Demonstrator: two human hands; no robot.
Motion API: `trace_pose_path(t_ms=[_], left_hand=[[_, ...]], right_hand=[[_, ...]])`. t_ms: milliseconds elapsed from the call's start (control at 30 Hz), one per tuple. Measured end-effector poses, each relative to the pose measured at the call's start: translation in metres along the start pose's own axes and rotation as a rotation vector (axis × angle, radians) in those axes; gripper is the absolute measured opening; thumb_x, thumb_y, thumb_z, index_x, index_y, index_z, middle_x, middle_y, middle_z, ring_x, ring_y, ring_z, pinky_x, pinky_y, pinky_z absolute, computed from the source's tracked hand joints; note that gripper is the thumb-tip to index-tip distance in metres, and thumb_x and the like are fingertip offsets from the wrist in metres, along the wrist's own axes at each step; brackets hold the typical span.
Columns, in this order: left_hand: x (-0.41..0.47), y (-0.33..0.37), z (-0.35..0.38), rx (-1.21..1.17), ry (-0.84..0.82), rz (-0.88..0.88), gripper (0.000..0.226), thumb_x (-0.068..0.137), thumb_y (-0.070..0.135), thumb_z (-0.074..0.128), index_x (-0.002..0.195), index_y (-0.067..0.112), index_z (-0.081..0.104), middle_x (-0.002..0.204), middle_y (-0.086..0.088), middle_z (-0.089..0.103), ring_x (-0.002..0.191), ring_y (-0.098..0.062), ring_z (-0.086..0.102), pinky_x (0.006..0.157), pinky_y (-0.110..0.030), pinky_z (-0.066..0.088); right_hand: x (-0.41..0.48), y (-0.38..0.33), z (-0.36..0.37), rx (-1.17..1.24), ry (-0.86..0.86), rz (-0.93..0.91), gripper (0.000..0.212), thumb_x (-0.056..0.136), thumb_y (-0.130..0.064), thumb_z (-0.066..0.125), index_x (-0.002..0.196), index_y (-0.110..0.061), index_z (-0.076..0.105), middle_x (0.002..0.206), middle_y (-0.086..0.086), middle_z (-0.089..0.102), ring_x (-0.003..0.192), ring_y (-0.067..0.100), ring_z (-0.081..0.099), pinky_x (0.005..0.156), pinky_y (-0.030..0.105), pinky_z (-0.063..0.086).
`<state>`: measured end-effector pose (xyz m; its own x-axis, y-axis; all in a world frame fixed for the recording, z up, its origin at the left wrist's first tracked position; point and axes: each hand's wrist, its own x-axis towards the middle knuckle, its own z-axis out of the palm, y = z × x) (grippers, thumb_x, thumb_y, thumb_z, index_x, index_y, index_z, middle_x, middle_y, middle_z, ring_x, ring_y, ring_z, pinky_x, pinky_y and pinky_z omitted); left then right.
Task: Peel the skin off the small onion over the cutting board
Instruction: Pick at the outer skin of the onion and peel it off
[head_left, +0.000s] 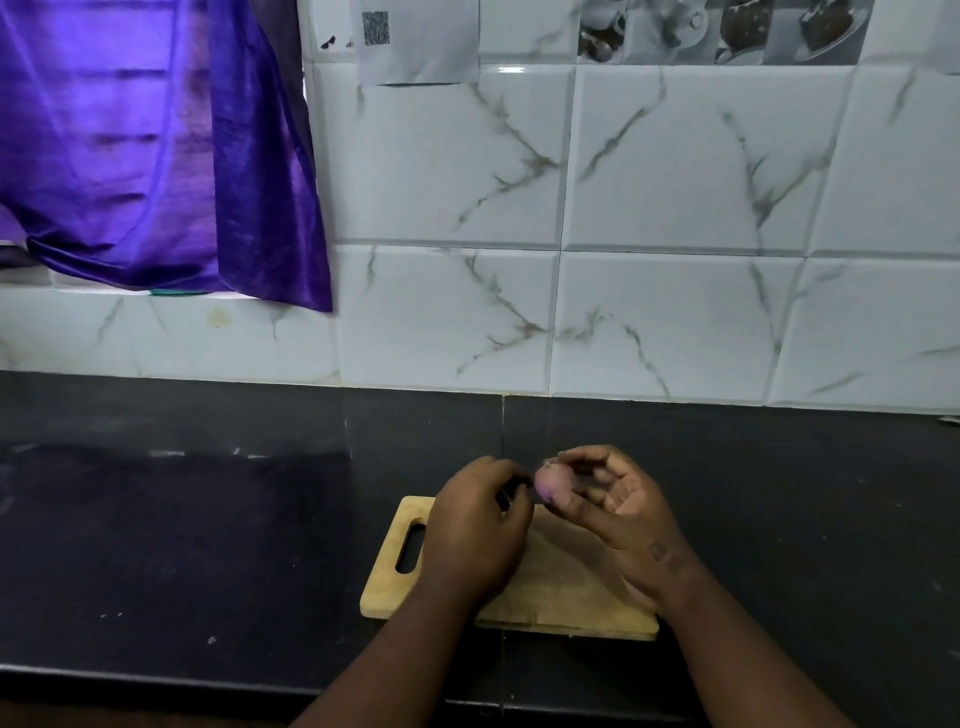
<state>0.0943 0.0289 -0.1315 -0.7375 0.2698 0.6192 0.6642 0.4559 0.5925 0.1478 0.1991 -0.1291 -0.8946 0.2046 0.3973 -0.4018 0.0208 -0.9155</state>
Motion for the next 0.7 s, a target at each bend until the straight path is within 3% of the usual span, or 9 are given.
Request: trace_pose_path(t_ms=[200,400,600,700], left_hand=[[-0.0019,0.0031,-0.0064,-0.132,0.076,0.068,0.013,0.092,0.020,0.073,0.103,0.027,0.078,0.092,0.018,0.070,0.085,-0.002,0.066,0.071,-0.020,0.057],[-0.0005,-0.0008,-0.0048,-0.247,0.070,-0.003,0.014,0.088,0.013,0.078,0.098,0.022,0.080,0.089,0.013,0.074,0.085,-0.005,0.070,0.072,-0.025,0.060],[-0.0017,-0.0020,-0.0038,-0.179,0.045,0.046,0.013,0.088,0.014,0.077,0.099,0.021,0.078,0.090,0.012,0.072,0.083,-0.003,0.067,0.071,-0.021,0.059],[-0.0018,-0.0005,-0.0042,-0.097,0.042,0.102,0.013,0.088,0.018,0.075,0.100,0.021,0.074,0.093,0.012,0.069,0.082,-0.003,0.064,0.069,-0.017,0.055]], right_hand=[[0.0002,0.0001,0.0012,0.013,-0.008,0.038,0.035,0.084,0.004,0.077,0.115,-0.004,0.065,0.115,0.013,0.076,0.110,0.027,0.073,0.089,0.034,0.062],[0.0000,0.0019,0.0017,-0.112,-0.026,-0.006,0.036,0.079,0.007,0.081,0.110,0.002,0.065,0.113,0.013,0.078,0.106,0.026,0.075,0.090,0.033,0.062],[0.0014,0.0048,0.0018,-0.158,-0.027,-0.053,0.039,0.074,0.015,0.081,0.105,0.016,0.057,0.114,0.014,0.078,0.109,0.026,0.075,0.092,0.037,0.061],[0.0005,0.0040,0.0029,-0.154,-0.032,-0.054,0.036,0.076,0.013,0.080,0.106,0.014,0.060,0.115,0.012,0.079,0.107,0.024,0.075,0.088,0.029,0.063]])
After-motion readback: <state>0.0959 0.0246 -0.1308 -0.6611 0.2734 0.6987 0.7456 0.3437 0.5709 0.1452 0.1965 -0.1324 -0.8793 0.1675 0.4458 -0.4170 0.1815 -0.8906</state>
